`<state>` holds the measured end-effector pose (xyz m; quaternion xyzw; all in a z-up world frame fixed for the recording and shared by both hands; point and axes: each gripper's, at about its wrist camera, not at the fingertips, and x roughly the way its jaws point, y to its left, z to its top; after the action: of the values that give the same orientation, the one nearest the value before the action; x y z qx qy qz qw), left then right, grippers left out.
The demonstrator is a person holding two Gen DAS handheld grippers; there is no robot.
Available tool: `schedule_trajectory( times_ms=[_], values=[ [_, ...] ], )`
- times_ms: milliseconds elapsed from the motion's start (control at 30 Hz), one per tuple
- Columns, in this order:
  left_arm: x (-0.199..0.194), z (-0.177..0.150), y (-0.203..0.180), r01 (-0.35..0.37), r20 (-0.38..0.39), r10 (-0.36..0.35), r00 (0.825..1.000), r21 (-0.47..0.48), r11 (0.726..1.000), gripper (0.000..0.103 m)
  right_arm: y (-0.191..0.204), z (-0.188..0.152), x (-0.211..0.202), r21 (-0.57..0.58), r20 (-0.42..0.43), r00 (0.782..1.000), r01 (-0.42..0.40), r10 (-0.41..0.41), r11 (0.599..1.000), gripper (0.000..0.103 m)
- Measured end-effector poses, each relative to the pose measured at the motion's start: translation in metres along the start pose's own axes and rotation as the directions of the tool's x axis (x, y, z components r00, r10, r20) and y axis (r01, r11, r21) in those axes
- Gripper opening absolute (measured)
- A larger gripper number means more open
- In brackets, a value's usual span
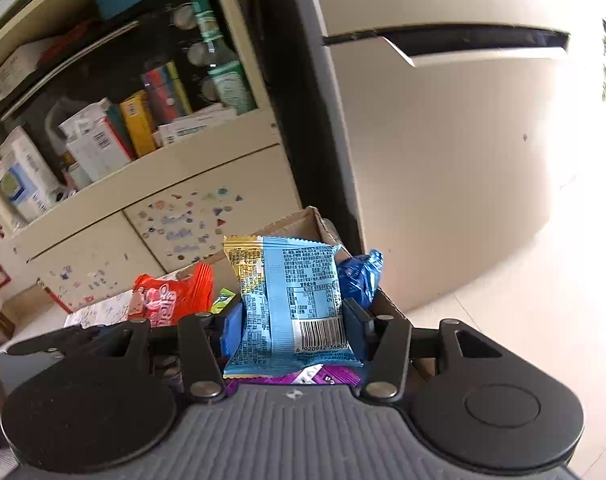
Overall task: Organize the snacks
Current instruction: 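Carry the red noodle packet and light-blue packet to the cardboard box, then open both grippers over the box to drop the red and light-blue packets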
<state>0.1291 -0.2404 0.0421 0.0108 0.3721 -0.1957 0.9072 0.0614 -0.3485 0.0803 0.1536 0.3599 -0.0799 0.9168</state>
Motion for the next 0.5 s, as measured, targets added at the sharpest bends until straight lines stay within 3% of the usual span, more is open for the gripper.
schedule_trajectory(
  times_ms=[133,200,233,300,400,500],
  values=[
    [0.016,0.005,-0.005,-0.017,-0.023,0.016,1.000,-0.049,0.999,0.081,-0.012,0.000,0.007,0.103,-0.025,0.999,-0.022,0.024,0.994,0.061],
    [0.013,0.005,-0.008,-0.028,-0.018,0.027,0.999,-0.058,0.998,0.085,-0.016,0.000,0.007,0.144,-0.028,0.999,-0.040,0.044,0.989,0.075],
    [0.009,0.005,-0.010,-0.027,-0.008,0.027,1.000,-0.055,0.998,0.087,-0.017,0.000,0.005,0.156,-0.021,0.999,-0.046,0.050,0.987,0.075],
    [0.002,0.005,-0.015,-0.040,0.004,0.040,0.999,-0.037,0.999,0.096,-0.018,0.001,0.000,0.159,-0.007,0.999,-0.043,0.045,0.986,0.078],
    [-0.009,0.005,-0.022,-0.068,0.010,0.068,0.998,0.005,0.998,0.097,-0.018,0.001,-0.008,0.157,0.010,0.999,-0.036,0.035,0.987,0.091],
    [-0.016,0.005,-0.027,-0.112,-0.021,0.113,0.993,0.014,0.994,0.099,-0.017,0.000,-0.014,0.138,0.019,1.000,-0.016,0.013,0.990,0.095]
  ],
)
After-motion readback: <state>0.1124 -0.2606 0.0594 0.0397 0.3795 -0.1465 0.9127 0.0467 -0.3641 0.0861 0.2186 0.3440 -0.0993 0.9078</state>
